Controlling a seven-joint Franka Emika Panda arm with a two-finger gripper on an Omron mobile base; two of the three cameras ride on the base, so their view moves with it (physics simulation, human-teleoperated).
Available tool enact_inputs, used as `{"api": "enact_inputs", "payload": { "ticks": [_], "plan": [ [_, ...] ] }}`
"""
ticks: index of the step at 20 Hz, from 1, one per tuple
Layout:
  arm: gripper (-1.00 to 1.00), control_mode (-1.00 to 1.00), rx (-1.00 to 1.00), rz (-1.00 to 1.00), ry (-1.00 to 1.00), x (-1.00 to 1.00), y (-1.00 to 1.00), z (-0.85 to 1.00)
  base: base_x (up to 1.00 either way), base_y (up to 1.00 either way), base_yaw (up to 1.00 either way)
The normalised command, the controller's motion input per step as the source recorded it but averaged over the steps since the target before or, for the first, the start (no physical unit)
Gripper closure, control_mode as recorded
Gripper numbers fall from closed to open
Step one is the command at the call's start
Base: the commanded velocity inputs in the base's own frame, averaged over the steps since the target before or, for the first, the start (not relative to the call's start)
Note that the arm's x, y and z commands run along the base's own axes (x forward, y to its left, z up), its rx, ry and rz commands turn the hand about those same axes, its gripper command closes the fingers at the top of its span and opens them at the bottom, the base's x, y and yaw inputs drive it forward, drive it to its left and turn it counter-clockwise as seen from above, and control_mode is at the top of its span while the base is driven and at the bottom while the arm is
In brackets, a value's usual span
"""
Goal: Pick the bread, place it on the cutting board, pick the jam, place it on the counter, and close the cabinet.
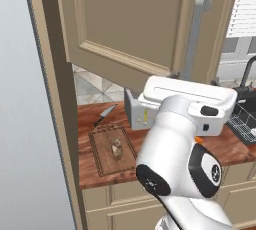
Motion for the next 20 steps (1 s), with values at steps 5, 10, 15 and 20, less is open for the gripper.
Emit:
{"api": "enact_inputs", "payload": {
  "ticks": [5,10,15,20],
  "plan": [
    [-1.0,-1.0,0.0,0.21,0.0,0.4,-0.19,-0.09,0.0,0.0,0.0],
    [-1.0,-1.0,0.0,0.16,0.0,0.34,-0.08,-0.16,0.0,0.0,0.0],
    [-1.0,-1.0,0.0,0.13,0.0,0.44,-0.02,-0.15,0.0,0.0,0.0],
    [-1.0,-1.0,0.0,0.11,0.0,0.51,0.0,-0.17,0.0,0.0,0.0]
  ]
}}
